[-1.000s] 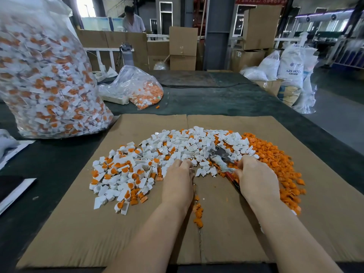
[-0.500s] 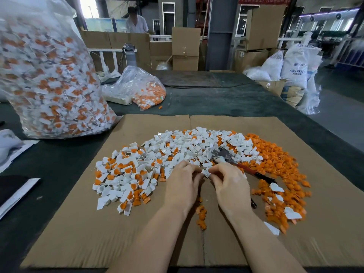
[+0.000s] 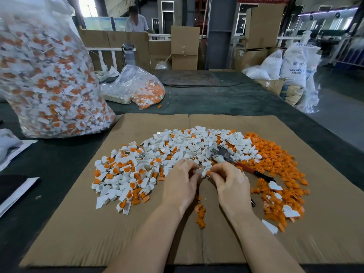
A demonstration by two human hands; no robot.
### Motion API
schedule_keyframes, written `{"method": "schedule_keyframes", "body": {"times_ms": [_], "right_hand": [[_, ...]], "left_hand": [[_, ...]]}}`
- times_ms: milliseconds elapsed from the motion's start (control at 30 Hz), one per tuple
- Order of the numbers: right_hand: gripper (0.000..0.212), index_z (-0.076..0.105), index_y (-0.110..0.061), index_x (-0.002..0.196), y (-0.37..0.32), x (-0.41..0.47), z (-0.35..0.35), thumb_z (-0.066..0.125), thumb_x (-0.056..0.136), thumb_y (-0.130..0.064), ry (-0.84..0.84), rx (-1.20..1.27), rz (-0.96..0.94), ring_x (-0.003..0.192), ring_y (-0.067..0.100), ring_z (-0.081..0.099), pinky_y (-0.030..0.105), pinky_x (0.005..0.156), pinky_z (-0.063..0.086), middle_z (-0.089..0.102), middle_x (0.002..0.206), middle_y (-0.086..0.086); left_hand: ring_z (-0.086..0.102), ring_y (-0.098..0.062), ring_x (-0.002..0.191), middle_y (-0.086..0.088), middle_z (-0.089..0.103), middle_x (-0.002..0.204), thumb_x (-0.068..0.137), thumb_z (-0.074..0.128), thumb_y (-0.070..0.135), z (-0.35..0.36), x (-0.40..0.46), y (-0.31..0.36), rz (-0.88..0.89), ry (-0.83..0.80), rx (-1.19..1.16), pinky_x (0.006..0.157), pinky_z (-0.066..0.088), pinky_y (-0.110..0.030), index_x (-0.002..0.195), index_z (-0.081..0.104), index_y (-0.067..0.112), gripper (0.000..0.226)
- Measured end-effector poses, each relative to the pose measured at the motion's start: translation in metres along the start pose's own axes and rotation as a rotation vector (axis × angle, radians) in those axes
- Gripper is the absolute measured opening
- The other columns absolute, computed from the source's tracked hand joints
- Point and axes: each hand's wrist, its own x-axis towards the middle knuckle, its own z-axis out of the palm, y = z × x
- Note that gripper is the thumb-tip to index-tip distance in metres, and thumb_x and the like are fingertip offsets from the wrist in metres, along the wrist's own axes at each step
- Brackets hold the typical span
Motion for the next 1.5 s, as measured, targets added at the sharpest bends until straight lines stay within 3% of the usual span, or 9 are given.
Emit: {"method": "schedule_keyframes", "body": {"times_ms": [167,300,433,567,767,833,967,1133,1500], "right_hand": [[0.005,0.065,-0.016,0.090,-0.001,-0.001,0.000,0.065,0.086,-0.013,-0.005,0.059,0.020,0.078,-0.001,0.056,0.007,0.067,0.041,0.063,0.080,-0.010],[0.006,0.065,-0.016,0.091,-0.002,-0.002,0.001,0.065,0.086,-0.014,-0.021,0.090,0.022,0.078,-0.001,0.056,0.007,0.067,0.042,0.062,0.080,-0.011],[0.005,0.064,-0.016,0.090,-0.002,-0.003,0.002,0.066,0.085,-0.017,0.022,0.052,0.001,0.075,-0.005,0.054,0.004,0.065,0.040,0.060,0.077,-0.013],[0.005,0.063,-0.015,0.088,-0.002,-0.004,0.003,0.067,0.085,-0.015,0.027,0.039,-0.023,0.071,-0.006,0.053,0.002,0.063,0.039,0.056,0.073,-0.016],[0.017,0.059,-0.023,0.080,-0.001,0.000,0.001,0.064,0.086,-0.008,-0.010,0.248,0.105,0.066,0.005,0.062,0.016,0.063,0.051,0.063,0.072,-0.009],[0.020,0.060,-0.022,0.079,-0.001,0.001,-0.001,0.062,0.087,-0.004,-0.042,0.379,0.186,0.063,0.006,0.063,0.017,0.060,0.052,0.065,0.071,-0.002],[0.017,0.062,-0.016,0.082,-0.003,0.002,-0.004,0.059,0.088,0.000,-0.090,0.540,0.252,0.059,0.009,0.062,0.017,0.055,0.051,0.066,0.068,0.002],[0.016,0.064,-0.016,0.086,-0.001,0.003,-0.005,0.058,0.088,-0.001,-0.137,0.573,0.247,0.058,0.006,0.061,0.017,0.055,0.051,0.066,0.066,0.001],[0.022,0.068,-0.017,0.089,0.004,0.005,-0.010,0.055,0.089,0.000,-0.197,0.704,0.259,0.057,0.009,0.056,0.020,0.053,0.048,0.063,0.062,-0.001]], "left_hand": [[0.058,-0.005,0.077,0.011,0.064,0.082,0.088,0.063,0.029,-0.003,-0.001,0.001,-0.116,-0.037,-0.163,0.067,0.042,-0.016,0.089,0.062,0.028,0.002],[0.054,0.003,0.073,0.018,0.058,0.075,0.088,0.063,0.028,-0.005,-0.001,0.002,-0.153,-0.063,-0.227,0.061,0.038,-0.010,0.080,0.053,0.039,0.017],[0.055,0.001,0.063,0.012,0.060,0.067,0.088,0.064,0.022,-0.007,-0.001,0.001,-0.188,-0.099,-0.339,0.057,0.039,-0.008,0.078,0.054,0.033,0.018],[0.061,-0.008,0.066,0.008,0.062,0.067,0.088,0.064,0.019,-0.007,-0.001,0.002,-0.182,-0.156,-0.362,0.059,0.043,-0.014,0.078,0.054,0.028,0.018],[0.069,-0.023,0.075,-0.007,0.067,0.072,0.089,0.062,0.011,-0.009,-0.002,0.004,-0.209,-0.186,-0.511,0.073,0.054,-0.032,0.085,0.056,0.016,0.009],[0.069,-0.022,0.073,-0.006,0.065,0.071,0.090,0.061,0.008,-0.010,-0.003,0.004,-0.209,-0.173,-0.553,0.065,0.053,-0.022,0.087,0.056,0.013,0.007],[0.062,-0.001,0.057,0.002,0.061,0.065,0.090,0.060,0.006,-0.012,-0.003,0.006,-0.195,-0.157,-0.573,0.053,0.042,-0.007,0.086,0.056,0.012,0.008],[0.058,0.009,0.061,0.008,0.061,0.069,0.091,0.059,0.010,-0.014,-0.004,0.008,-0.121,-0.177,-0.510,0.059,0.040,-0.003,0.088,0.052,0.032,0.024],[0.061,0.005,0.063,-0.003,0.067,0.080,0.092,0.058,0.011,-0.016,-0.004,0.008,-0.165,-0.165,-0.569,0.059,0.044,-0.005,0.089,0.054,0.035,0.025]]}}
